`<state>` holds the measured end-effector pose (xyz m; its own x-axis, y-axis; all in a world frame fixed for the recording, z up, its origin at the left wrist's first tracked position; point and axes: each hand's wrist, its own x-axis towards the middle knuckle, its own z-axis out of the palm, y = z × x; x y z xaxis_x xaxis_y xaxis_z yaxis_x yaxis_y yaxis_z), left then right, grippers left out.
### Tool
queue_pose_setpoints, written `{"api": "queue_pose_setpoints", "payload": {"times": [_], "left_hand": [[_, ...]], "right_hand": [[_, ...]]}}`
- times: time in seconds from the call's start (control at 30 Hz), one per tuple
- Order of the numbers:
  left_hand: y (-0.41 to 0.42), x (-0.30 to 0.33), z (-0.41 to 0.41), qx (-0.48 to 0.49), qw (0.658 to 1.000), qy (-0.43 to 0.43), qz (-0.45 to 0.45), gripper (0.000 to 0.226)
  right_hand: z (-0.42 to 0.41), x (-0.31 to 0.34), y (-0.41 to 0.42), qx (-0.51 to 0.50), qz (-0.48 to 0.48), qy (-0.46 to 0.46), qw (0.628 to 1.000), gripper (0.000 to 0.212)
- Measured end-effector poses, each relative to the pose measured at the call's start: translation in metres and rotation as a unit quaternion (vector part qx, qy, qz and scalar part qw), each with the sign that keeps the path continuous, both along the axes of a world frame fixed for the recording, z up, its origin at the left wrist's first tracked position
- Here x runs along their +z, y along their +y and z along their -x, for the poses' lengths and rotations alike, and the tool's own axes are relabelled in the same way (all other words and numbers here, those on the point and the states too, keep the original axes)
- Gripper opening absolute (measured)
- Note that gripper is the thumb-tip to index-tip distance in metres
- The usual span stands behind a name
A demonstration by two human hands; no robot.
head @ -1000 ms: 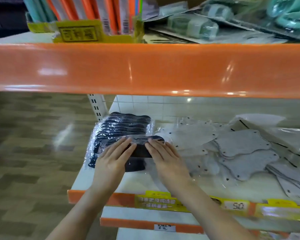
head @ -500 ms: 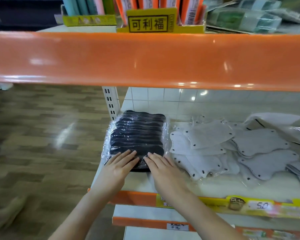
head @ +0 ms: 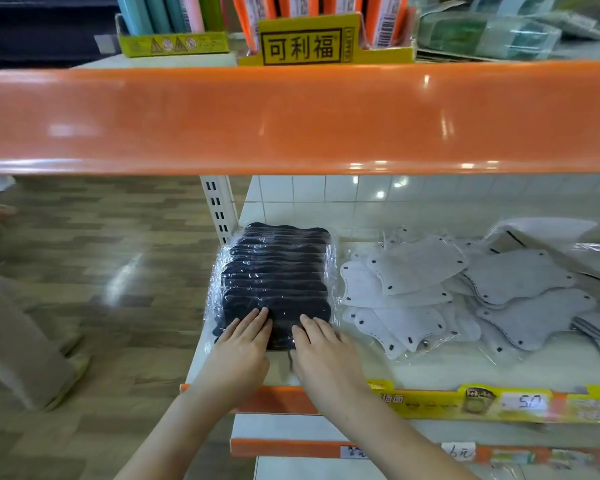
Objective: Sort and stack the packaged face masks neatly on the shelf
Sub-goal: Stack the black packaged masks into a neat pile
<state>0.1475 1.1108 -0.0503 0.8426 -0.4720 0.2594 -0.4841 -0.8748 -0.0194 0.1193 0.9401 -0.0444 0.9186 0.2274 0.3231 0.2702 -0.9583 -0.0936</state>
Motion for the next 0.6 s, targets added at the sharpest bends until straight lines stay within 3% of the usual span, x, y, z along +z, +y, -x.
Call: {"api": "queue_pose_setpoints", "payload": {"times": [0.33, 0.5, 0.6], "left_hand": [[-0.018, 0.017, 0.011, 0.062, 0.997, 0.053, -0.016, 0.072], [-0.052, 0.043, 0.009, 0.046, 0.997, 0.018, 0.057, 0.051], [-0.088, 0.054, 0.007, 0.017, 0.995, -0.001, 0.095, 0.041]], "right_hand": [[0.004, 0.001, -0.003, -0.002, -0.048, -0.015, 0.999, 0.036], [0.008, 0.024, -0.032, -0.035, -0.077, -0.055, 0.995, 0.029], [0.009, 0.031, -0.066, -0.061, -0.071, -0.072, 0.993, 0.039]]}}
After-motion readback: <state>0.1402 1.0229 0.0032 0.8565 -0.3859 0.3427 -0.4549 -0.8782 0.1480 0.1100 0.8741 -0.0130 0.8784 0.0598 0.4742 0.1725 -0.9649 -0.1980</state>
